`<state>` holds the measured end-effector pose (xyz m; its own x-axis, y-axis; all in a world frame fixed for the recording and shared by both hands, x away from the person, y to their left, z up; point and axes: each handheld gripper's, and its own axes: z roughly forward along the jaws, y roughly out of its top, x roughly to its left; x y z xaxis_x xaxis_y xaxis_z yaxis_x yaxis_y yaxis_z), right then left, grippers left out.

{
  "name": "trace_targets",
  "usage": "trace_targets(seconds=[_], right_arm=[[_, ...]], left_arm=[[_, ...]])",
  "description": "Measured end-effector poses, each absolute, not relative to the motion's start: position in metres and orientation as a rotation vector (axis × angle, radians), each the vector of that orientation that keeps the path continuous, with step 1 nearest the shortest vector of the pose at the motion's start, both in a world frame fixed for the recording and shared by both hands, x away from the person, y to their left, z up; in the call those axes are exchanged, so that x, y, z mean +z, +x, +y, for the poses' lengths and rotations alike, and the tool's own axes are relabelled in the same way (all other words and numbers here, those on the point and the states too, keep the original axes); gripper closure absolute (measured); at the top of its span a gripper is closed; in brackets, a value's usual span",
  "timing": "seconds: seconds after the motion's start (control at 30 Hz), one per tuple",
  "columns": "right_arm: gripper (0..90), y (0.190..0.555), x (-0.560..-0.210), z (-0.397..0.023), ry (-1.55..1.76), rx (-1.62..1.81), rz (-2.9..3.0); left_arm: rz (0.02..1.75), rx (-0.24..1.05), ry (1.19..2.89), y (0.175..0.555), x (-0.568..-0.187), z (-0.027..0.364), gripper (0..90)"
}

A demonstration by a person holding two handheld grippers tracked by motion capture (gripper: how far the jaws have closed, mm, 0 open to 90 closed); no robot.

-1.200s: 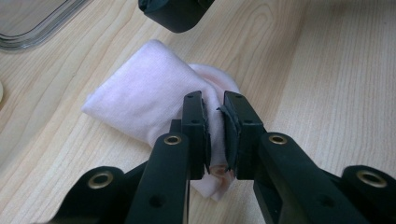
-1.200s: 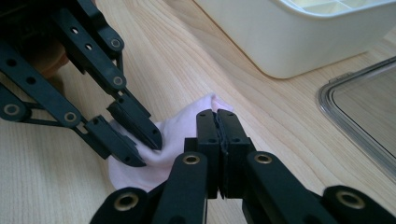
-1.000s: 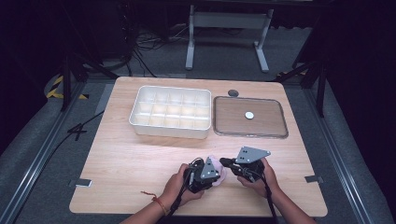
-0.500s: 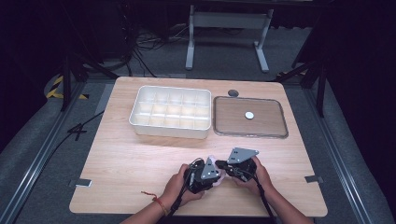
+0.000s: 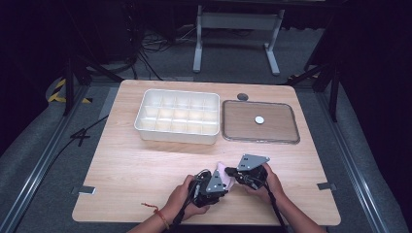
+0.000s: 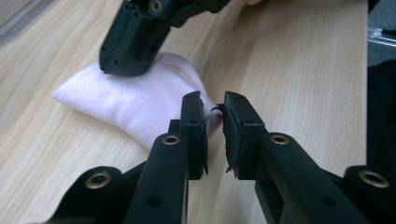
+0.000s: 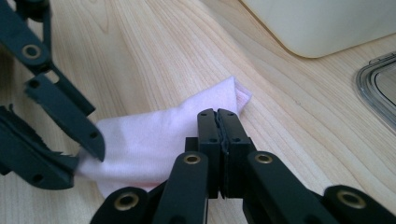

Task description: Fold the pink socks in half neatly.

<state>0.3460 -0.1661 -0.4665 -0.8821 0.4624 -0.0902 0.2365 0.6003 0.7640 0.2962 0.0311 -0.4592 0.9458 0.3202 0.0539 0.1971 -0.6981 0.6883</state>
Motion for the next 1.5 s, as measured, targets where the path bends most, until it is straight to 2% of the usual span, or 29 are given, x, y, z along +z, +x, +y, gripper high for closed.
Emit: trace_targets(seconds=[0.47,0.63,0.9,1.13,1.3,1.5], right_arm=[[89.5,0.347,-0.467,-0.168,0.572,1.161,2.576],[89.5,0.347,-0.467,-0.168,0.565,1.158,2.576],[89.5,0.347,-0.467,-0.168,0.557,1.154,2.583],[89.5,0.347,-0.467,-0.168,0.556,1.146,2.584],[89.4,0.346,-0.467,-0.168,0.541,1.142,2.579],[89.4,0.346,-0.467,-0.168,0.548,1.143,2.58]], left_arm=[[0.355,0.2,2.366,0.296,-0.466,0.027,79.0],[0.294,0.167,2.346,0.291,-0.46,0.032,81.4],[0.344,0.228,2.289,0.3,-0.445,0.052,82.5],[0.34,0.188,2.253,0.314,-0.456,0.048,83.2],[0.289,0.185,2.327,0.312,-0.466,0.037,82.9],[0.305,0.177,2.314,0.311,-0.471,0.036,83.5]])
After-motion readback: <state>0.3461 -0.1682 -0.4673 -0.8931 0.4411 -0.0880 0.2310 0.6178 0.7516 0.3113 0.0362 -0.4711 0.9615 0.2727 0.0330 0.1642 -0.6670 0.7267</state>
